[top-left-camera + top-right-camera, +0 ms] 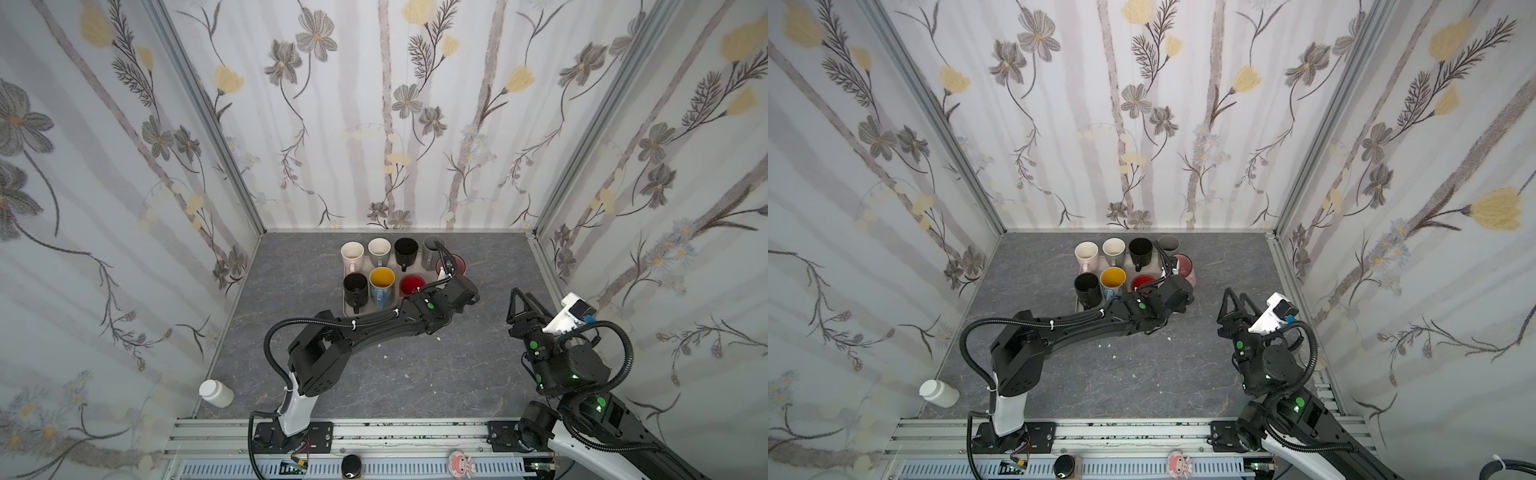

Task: Turn the mug right side up
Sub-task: Place the mug on the tray.

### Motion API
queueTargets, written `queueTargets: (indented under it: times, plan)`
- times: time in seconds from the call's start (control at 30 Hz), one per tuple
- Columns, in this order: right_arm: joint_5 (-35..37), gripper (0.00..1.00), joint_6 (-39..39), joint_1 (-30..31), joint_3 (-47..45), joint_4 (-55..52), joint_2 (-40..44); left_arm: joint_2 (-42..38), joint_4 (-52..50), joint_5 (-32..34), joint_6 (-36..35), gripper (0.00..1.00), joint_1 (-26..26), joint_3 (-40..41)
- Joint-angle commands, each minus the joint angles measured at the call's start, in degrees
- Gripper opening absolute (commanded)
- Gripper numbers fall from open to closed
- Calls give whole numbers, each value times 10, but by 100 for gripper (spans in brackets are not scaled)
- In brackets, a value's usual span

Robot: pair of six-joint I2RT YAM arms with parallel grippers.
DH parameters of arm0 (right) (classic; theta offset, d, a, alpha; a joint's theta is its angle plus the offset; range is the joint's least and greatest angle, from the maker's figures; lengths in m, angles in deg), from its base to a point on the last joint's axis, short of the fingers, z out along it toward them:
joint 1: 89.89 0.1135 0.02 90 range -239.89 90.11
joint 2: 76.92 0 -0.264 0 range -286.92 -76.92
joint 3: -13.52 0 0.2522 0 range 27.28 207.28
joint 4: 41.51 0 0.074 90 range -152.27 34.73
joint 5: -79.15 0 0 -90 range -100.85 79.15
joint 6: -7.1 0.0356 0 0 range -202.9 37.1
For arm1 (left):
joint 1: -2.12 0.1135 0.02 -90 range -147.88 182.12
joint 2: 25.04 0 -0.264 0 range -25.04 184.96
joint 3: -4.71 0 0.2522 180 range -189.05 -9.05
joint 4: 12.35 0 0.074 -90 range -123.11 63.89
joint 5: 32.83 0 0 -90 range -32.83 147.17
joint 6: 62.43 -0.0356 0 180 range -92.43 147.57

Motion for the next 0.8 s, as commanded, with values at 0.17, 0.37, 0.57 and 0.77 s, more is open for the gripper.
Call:
queueTargets:
  times: [0.17, 0.37, 0.57, 0.77]
  plan:
    - [13, 52, -15, 0, -8, -14, 21, 49, 2, 53, 42, 0, 5, -19]
    - [20, 52, -20, 0, -15, -12, 36, 69, -18, 70, 44, 0, 6, -28]
    - [24, 53, -15, 0, -24, -15, 51, 84, -47, 79, 63, 0, 9, -32]
    - [23, 62, -10, 0, -25, -20, 53, 77, -42, 63, 69, 26, 9, -21]
